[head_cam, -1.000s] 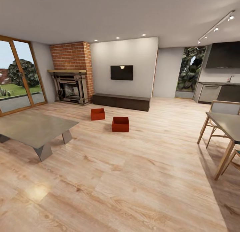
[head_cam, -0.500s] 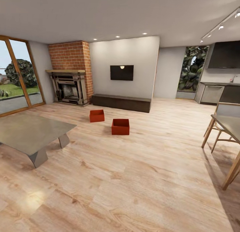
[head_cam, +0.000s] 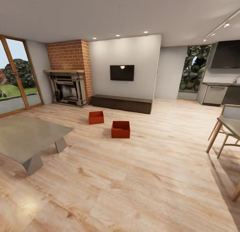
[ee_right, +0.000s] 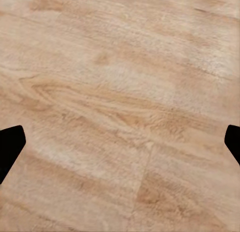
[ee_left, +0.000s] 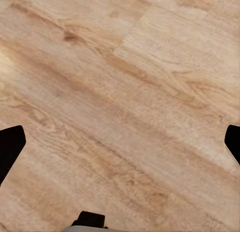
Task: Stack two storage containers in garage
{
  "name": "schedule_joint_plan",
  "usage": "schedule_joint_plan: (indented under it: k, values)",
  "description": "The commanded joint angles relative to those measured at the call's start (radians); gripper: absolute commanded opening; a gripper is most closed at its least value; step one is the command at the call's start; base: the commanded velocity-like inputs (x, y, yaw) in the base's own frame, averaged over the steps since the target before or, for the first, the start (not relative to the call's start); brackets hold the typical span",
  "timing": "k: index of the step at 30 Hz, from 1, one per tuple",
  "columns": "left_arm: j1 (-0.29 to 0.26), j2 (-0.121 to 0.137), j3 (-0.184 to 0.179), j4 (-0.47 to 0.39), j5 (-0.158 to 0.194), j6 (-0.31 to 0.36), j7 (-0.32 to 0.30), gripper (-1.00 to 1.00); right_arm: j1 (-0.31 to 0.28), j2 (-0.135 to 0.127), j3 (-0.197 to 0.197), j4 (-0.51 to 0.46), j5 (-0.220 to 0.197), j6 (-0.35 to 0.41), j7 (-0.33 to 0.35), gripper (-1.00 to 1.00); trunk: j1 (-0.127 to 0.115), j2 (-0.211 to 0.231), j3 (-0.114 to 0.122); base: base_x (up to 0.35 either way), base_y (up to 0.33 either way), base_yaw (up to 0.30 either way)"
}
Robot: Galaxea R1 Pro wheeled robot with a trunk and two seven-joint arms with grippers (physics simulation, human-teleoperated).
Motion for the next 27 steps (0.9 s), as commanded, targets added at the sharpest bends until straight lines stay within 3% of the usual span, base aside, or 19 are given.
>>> schedule_joint_plan:
  k: [1,27]
  values:
    - [-0.002,0.0,0.002,0.004,0.002,-0.005,-0.001,1.0,0.001,0.0,0.001,-0.002,0.0,-0.001,-0.004,1.0,0.001,0.0,-0.001,0.33,0.0,0.035]
    - [-0.002,0.0,0.003,0.004,0.002,-0.005,-0.001,1.0,0.001,0.0,-0.004,-0.002,0.005,-0.001,-0.004,1.0,0.001,0.0,-0.001,0.33,0.0,0.015]
